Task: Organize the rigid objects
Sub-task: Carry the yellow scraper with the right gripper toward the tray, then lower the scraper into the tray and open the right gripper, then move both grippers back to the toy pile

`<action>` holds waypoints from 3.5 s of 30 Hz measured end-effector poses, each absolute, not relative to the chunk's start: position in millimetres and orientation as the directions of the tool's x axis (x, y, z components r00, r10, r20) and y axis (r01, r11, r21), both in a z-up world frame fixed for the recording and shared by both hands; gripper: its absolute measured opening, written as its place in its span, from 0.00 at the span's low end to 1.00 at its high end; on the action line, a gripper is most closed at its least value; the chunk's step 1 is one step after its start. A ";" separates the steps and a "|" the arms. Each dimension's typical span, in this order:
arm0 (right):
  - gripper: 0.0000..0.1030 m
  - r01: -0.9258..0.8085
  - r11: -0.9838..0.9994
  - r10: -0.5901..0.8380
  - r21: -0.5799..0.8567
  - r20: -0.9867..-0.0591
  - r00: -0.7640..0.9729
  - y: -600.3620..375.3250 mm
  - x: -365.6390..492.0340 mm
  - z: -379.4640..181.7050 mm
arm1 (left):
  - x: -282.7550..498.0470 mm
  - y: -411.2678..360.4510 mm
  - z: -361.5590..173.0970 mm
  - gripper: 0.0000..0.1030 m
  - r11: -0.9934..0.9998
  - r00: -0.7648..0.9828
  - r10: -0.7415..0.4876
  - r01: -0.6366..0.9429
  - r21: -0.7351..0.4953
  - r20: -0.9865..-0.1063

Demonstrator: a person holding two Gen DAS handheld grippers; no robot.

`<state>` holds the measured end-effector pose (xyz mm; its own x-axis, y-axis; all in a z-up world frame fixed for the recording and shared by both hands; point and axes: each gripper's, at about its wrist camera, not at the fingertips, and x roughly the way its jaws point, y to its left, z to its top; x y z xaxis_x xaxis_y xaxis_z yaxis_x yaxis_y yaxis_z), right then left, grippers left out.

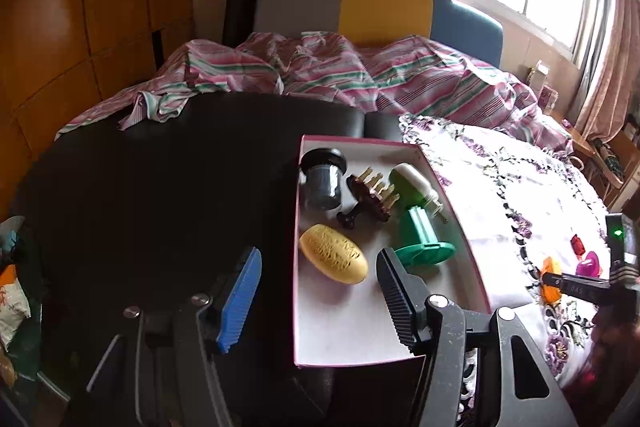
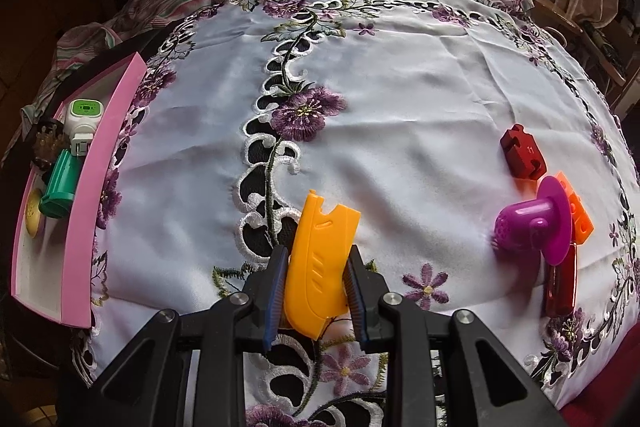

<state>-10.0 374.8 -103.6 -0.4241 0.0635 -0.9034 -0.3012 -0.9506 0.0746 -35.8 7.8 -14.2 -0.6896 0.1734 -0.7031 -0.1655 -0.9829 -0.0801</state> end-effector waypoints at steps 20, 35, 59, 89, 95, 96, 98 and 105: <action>0.27 -0.174 -0.966 -0.072 0.190 -0.848 -0.525 319.2 -20.6 -59.1 | -44.9 -8.5 -29.3 0.59 -0.987 -0.659 0.161 -0.125 -0.104 -0.734; 0.27 0.266 -0.925 -0.359 0.272 -0.855 -0.374 146.4 -62.4 -64.2 | -42.9 -28.9 -28.3 0.59 -0.992 -0.666 0.126 -0.073 -0.104 -0.736; 0.37 0.120 -0.949 -0.313 0.290 -0.849 -0.426 163.9 -107.6 -89.6 | -42.0 -33.3 -29.0 0.59 -0.994 -0.667 0.111 -0.064 -0.092 -0.736; 0.37 0.000 -0.990 -0.115 0.143 -0.796 -0.595 226.9 -25.1 -39.3 | -24.5 14.7 -26.7 0.60 -0.977 -0.653 0.184 -0.206 -0.061 -0.735; 0.37 -0.089 -0.986 -0.063 0.144 -0.800 -0.597 270.4 -14.2 -37.1 | -23.4 28.1 -26.1 0.60 -0.969 -0.646 0.202 -0.239 -0.055 -0.736; 0.37 -0.105 -0.984 -0.053 0.143 -0.802 -0.595 278.5 -12.7 -37.3 | -23.4 30.4 -25.6 0.60 -0.968 -0.646 0.205 -0.246 -0.053 -0.735; 0.37 -0.140 -0.980 -0.032 0.142 -0.805 -0.593 295.7 -9.1 -37.7 | -23.9 34.2 -24.9 0.60 -0.965 -0.644 0.212 -0.257 -0.053 -0.735; 0.37 -0.272 -0.951 0.044 0.143 -0.812 -0.582 362.1 5.3 -33.0 | -25.3 53.0 -20.0 0.60 -0.951 -0.642 0.235 -0.306 -0.037 -0.730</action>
